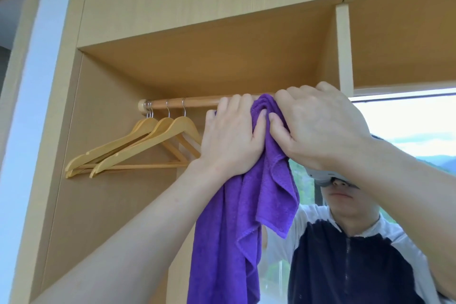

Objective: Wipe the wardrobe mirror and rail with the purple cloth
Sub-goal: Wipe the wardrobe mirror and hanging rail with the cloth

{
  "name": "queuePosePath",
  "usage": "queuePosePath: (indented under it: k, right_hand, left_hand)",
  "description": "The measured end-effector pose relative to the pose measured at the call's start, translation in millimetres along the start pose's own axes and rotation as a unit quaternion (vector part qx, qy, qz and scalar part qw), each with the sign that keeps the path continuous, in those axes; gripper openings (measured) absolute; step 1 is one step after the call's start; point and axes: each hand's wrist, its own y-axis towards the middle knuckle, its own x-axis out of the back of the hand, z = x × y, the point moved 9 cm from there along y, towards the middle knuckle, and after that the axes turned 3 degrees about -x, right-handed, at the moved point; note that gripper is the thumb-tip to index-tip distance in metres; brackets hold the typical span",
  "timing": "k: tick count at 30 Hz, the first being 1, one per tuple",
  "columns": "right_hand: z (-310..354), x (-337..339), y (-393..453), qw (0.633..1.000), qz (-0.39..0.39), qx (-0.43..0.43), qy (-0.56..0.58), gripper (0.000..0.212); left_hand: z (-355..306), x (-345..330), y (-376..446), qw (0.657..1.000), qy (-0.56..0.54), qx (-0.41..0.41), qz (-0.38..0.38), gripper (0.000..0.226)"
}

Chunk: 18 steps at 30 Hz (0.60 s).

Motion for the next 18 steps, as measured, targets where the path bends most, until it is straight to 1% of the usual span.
queuePosePath:
  k: [2,5,8,11,14,16,18]
  right_hand:
    - [0.7,-2.2,-3.6,1.0,0.011,0.012,-0.011,0.039]
    - [3.0,-9.0,-13.4,0.997,0.038,0.056,-0.046,0.052]
    - [-0.8,-14.1,-23.6,0.992,0.089,0.075,-0.056,0.07]
    - [-1.2,-13.4,-34.6,0.988,0.109,0.093,-0.057,0.079]
    - [-4.1,-7.1,-33.6,0.988,0.111,0.107,-0.018,0.081]
    - [-9.3,-0.6,-23.0,0.988,0.116,0.091,0.037,0.075]
    - [-11.4,2.7,-17.0,0.989,0.115,0.081,0.051,0.069]
  left_hand:
    - [-1.1,2.0,-2.6,1.0,0.004,0.005,-0.003,0.05]
    - [-4.4,3.9,-10.1,1.0,0.0,0.007,-0.004,0.054]
    - [-7.8,2.7,-21.4,1.0,-0.023,-0.006,0.005,0.067]
    - [-9.7,-7.8,-40.2,0.998,-0.056,-0.009,0.035,0.079]
    - [-10.6,-18.9,-60.9,0.996,-0.069,-0.007,0.051,0.082]
    - [-11.1,-24.9,-71.4,0.996,-0.067,-0.006,0.059,0.081]
    - [-13.1,-30.2,-79.3,0.996,-0.068,-0.001,0.065,0.079]
